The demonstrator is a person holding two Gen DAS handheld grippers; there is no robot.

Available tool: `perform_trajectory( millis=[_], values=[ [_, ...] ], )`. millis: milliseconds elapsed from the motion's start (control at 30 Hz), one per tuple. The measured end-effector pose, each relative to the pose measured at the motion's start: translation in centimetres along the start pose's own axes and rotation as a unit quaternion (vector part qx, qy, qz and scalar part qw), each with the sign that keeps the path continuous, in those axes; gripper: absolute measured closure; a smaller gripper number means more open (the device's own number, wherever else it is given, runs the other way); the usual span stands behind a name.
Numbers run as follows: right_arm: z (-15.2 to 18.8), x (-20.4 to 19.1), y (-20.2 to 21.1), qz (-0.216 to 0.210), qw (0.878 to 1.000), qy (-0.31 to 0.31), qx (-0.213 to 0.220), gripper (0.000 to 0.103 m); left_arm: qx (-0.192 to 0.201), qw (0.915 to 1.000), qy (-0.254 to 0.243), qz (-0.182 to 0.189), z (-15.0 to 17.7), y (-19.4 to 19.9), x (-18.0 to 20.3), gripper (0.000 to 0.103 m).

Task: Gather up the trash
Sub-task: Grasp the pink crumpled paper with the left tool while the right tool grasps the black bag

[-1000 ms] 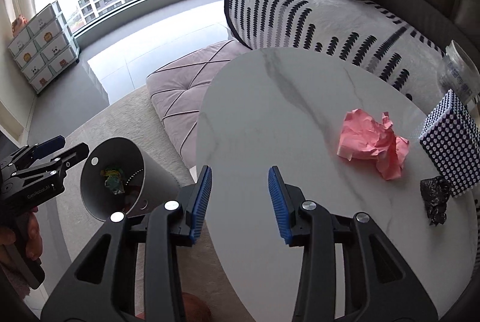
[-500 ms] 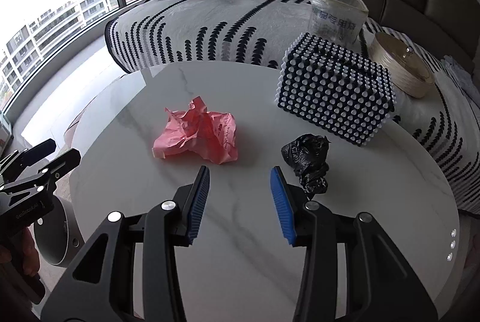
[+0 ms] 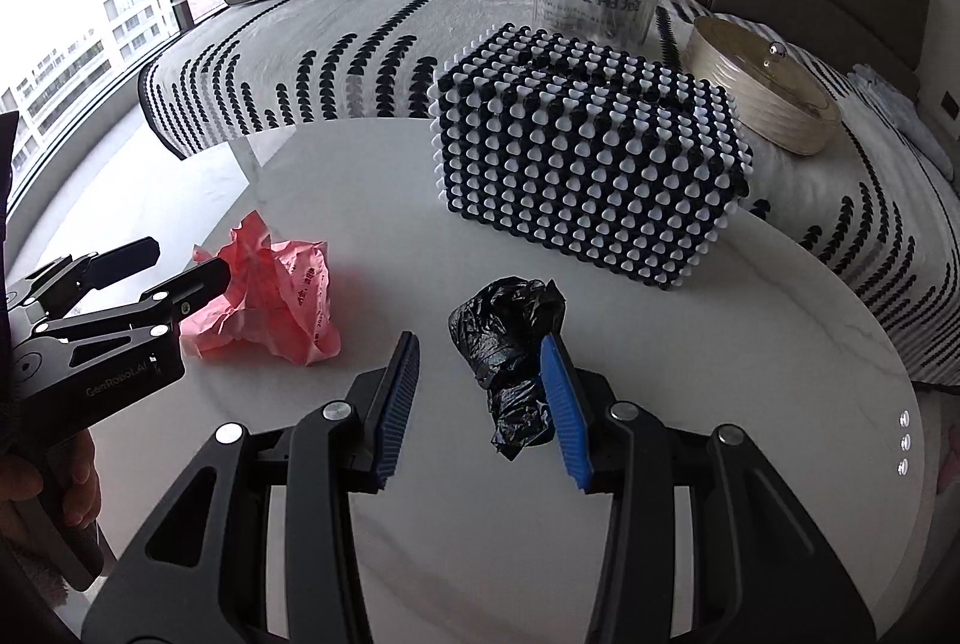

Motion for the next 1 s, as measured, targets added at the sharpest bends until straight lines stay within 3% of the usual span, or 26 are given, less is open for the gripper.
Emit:
perform_trajectory(
  millis=[167,233,267,400,700,1000],
  values=[
    [-0.3,0.6,-1.9,0.002,1.0,-0.001,-0.008,0.062,-0.028,0.9996,0.003,0.004,-0.3,-2.9,0.0,0.031],
    [-0.2,0.7,-2.4,0.001,1.0,-0.001,-0.01,0.062,-0.035,0.9994,0.002,0.004,0.0,-3.5,0.1,0.044],
    [-0.1,0.6,-2.6,0.001,1.0,-0.001,-0.011,0.062,-0.042,0.999,0.002,0.011,0.2,-3.8,0.2,0.056],
    [0.3,0.5,-3.1,-0.001,1.0,0.002,-0.017,0.062,-0.051,0.9986,-0.007,0.013,1.0,-4.0,0.6,0.07],
    [1.4,0.7,-4.0,0.007,1.0,0.005,-0.029,0.062,-0.054,0.9982,-0.022,0.016,2.5,-3.0,1.3,0.08],
    [1.9,1.2,-5.0,0.017,0.999,0.001,-0.041,0.062,-0.054,0.9983,-0.015,0.016,3.6,-2.0,1.6,0.081]
  ],
)
Point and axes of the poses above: each gripper's, at about its wrist camera, not at the fingertips, and y roughly against the way its jaws point, x to its right, z to its underside, the point moved 3 cm from there along -y, roughly the way its jaws point, and after that the axes turned 3 degrees about -y, right-handed, at the moved point
